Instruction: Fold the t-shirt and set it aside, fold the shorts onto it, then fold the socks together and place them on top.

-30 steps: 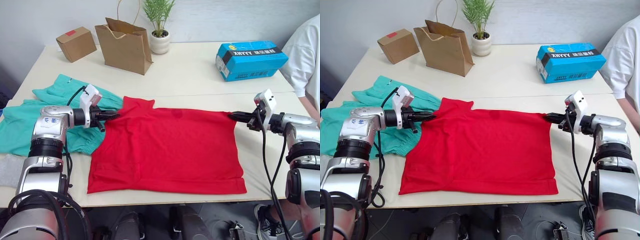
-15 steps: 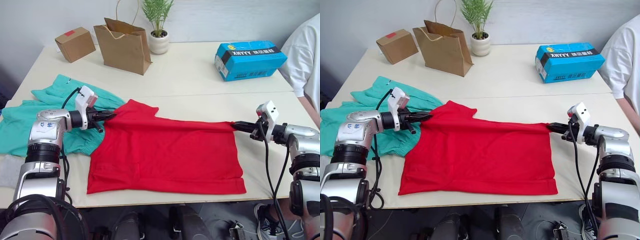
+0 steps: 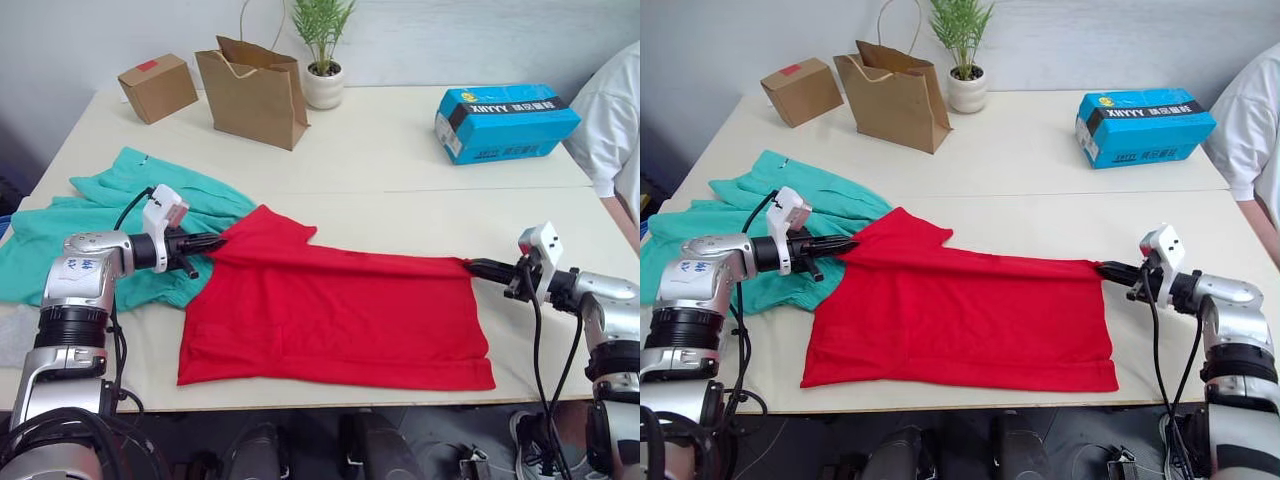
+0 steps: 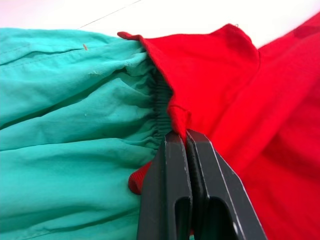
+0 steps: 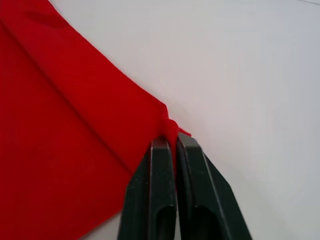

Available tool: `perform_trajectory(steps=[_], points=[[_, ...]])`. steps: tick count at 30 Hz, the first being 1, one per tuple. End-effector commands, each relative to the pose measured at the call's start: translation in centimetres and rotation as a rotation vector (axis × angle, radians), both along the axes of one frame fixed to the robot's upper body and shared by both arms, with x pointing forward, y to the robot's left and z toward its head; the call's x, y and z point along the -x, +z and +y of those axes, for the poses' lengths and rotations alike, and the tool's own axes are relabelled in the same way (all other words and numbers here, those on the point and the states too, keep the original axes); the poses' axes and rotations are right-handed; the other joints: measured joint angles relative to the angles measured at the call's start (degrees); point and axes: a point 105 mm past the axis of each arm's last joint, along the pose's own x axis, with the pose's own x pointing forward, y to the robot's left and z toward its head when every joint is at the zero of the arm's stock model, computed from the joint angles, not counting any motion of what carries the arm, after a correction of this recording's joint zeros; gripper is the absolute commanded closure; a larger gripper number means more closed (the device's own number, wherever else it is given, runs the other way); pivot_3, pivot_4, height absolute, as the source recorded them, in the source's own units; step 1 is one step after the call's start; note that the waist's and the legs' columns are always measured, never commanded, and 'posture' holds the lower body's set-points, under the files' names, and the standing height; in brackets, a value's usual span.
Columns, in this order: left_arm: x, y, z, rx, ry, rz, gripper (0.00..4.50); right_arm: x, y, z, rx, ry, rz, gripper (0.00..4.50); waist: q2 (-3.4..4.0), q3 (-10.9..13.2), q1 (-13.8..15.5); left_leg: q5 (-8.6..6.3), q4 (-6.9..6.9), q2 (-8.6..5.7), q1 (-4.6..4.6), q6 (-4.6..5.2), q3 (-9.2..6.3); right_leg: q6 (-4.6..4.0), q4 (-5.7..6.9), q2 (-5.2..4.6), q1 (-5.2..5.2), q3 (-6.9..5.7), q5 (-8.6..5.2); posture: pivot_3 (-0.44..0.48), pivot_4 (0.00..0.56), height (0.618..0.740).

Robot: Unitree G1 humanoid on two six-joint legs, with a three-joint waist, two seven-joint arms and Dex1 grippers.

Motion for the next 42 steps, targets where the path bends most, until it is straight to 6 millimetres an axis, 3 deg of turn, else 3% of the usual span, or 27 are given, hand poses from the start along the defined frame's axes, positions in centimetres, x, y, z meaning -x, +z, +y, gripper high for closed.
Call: perform_trajectory(steps=[1,5,10,13,14,20,25,29,32,42], points=[[0.5,1.5,0.7,-0.014,-0.011,-0.023,3.83,0.5,2.0,-0.3,-0.005,0.01,-0.057,3.15,0.0,0.0,-0.1,0.0,-0.01,0.01,0.01,0.0,0.0,0.0,0.01,0.02,0.0,0.0,0.0,0.0,0.15,0.74],[1.6,2.5,1.8,-0.057,-0.025,0.034,2.55,0.8,4.8,-0.7,0.024,-0.039,-0.196,1.69,0.0,0.0,-0.1,-0.01,-0.02,0.02,0.01,-0.01,0.0,-0.02,0.02,0.03,-0.02,0.0,-0.01,0.0,0.15,0.74],[2.3,3.8,2.5,-0.027,-0.032,0.086,1.01,2.2,5.8,-0.1,0.045,-0.02,-0.25,0.0,0.0,0.0,0.3,-0.01,-0.02,0.02,0.03,-0.02,-0.04,-0.03,-0.05,0.03,0.06,-0.02,-0.02,0.0,0.15,0.74],[1.2,5.5,1.2,0.059,-0.036,0.09,0.03,2.4,6.4,1.0,0.03,0.01,-0.276,0.0,-0.02,0.0,1.2,-0.03,0.1,-0.01,0.04,0.02,-0.07,-0.02,-0.03,0.01,0.14,-0.03,-0.02,0.0,0.15,0.74],[0.7,5.7,0.5,0.077,-0.036,0.101,0.01,2.4,6.6,1.3,0.026,0.019,-0.284,0.0,-0.02,0.0,1.5,-0.04,0.15,-0.01,0.03,0.03,-0.07,-0.02,-0.03,0.02,0.13,-0.04,-0.02,0.0,0.15,0.74],[-2.6,4.9,-3.0,0.041,-0.041,0.102,0.01,2.7,6.7,3.1,0.038,0.09,-0.311,0.0,-0.03,0.0,1.7,-0.06,0.19,-0.05,0.01,0.11,-0.09,0.02,-0.06,0.01,0.17,-0.04,-0.01,0.0,0.15,0.74],[-3.1,3.3,-3.3,-0.032,-0.02,0.209,0.01,2.9,6.4,3.5,0.046,0.101,-0.308,0.0,-0.05,0.0,0.9,-0.07,0.1,-0.02,0.01,0.09,-0.03,0.02,-0.03,0.06,0.08,-0.03,-0.01,0.0,0.15,0.74],[-2.9,3.7,-4.2,0.022,-0.082,0.217,0.01,3.0,6.1,3.7,0.035,0.097,-0.305,0.0,-0.05,0.0,1.0,-0.07,0.08,0.02,0.02,0.05,-0.03,-0.02,-0.02,0.09,0.05,-0.03,-0.03,0.0,0.15,0.74],[-3.0,3.8,-5.0,0.053,-0.11,0.217,0.61,3.2,5.7,3.9,0.027,0.09,-0.298,0.0,-0.05,0.0,1.3,-0.07,0.12,0.0,0.01,0.06,-0.04,-0.01,-0.03,0.06,0.07,-0.03,-0.04,0.0,0.15,0.74],[-3.2,3.7,-6.1,0.056,-0.163,0.195,3.72,3.0,6.2,4.4,-0.002,0.086,-0.304,0.0,-0.06,0.0,1.4,-0.07,0.16,-0.02,0.0,0.06,-0.06,-0.01,-0.02,0.03,0.09,-0.04,-0.03,0.0,0.15,0.74]])
